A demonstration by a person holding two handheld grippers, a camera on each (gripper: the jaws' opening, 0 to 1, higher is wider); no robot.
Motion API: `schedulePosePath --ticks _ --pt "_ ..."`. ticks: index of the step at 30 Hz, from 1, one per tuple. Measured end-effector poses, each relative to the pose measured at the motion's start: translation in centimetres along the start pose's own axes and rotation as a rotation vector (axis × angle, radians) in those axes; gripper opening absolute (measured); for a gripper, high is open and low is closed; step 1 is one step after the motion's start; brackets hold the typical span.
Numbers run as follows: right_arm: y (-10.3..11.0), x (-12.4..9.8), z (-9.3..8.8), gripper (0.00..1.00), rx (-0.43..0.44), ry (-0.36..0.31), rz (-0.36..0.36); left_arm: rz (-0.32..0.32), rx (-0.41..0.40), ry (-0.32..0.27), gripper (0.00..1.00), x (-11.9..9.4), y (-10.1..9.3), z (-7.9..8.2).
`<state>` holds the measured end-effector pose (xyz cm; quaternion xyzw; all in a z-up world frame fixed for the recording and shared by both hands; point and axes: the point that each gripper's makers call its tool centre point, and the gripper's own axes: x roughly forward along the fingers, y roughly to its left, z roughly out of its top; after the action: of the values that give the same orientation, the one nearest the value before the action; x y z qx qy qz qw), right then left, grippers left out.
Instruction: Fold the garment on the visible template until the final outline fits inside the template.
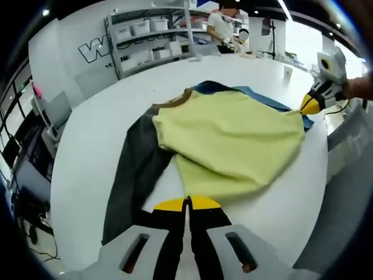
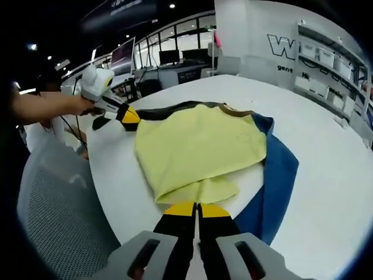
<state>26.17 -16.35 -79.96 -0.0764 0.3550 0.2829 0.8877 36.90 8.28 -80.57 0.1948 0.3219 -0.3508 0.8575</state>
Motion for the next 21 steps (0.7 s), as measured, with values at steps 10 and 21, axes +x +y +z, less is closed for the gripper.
schedulePosePath --ticks 10,21 --pt "-0.2 0.4 -1.0 0.0 -0.019 0.036 0.008 0.015 0.011 -0.01 0.04 0.0 0.8 0.6" --pt "-1.9 -0.2 -0.5 0.0 -0.061 0.023 -0.017 0.021 0.024 0.014 0.04 -0.1 1.3 -0.4"
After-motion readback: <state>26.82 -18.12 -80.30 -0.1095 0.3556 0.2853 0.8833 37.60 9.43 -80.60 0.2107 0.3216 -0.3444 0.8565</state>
